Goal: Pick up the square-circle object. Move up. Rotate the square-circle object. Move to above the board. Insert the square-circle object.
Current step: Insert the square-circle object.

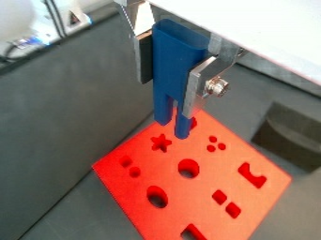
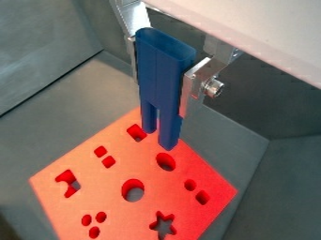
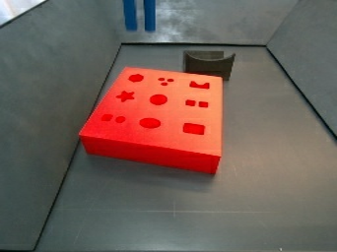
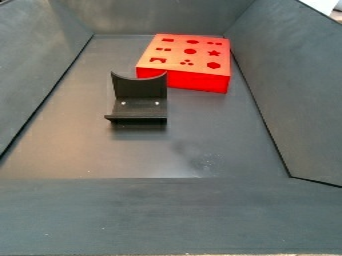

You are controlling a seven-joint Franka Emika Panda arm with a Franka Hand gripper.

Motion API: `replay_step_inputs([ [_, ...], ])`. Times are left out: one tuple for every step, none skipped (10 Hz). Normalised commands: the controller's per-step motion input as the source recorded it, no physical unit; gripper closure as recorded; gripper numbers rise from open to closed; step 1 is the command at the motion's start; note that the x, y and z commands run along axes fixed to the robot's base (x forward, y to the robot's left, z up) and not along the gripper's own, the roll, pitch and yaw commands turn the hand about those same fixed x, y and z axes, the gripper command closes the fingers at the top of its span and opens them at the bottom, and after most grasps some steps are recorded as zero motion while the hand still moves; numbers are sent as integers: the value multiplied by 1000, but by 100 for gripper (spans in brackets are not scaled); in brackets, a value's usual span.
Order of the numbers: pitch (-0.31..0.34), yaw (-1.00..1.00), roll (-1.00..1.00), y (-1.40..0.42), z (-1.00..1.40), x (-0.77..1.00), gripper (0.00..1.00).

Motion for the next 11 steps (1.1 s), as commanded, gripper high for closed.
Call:
replay_step_inputs([
  [-313, -154, -64, 0, -483, -263, 100],
  [-239, -91, -41, -23, -526, -303, 100],
  [-194, -100, -101, -6, -626, -254, 100],
  [-194, -63, -14, -60, -557, -317, 100],
  [-126, -46, 6, -143, -580, -317, 100],
  [-76, -3, 89, -154, -580, -243, 100],
  [-106, 0, 90, -177, -626, -280, 100],
  [-144, 0, 129, -220, -591, -254, 100],
  [-77, 0, 160, -200, -500, -194, 100],
  [0, 0, 167, -151, -440, -14, 100],
  [0, 43, 210, -134, -434, 0, 100],
])
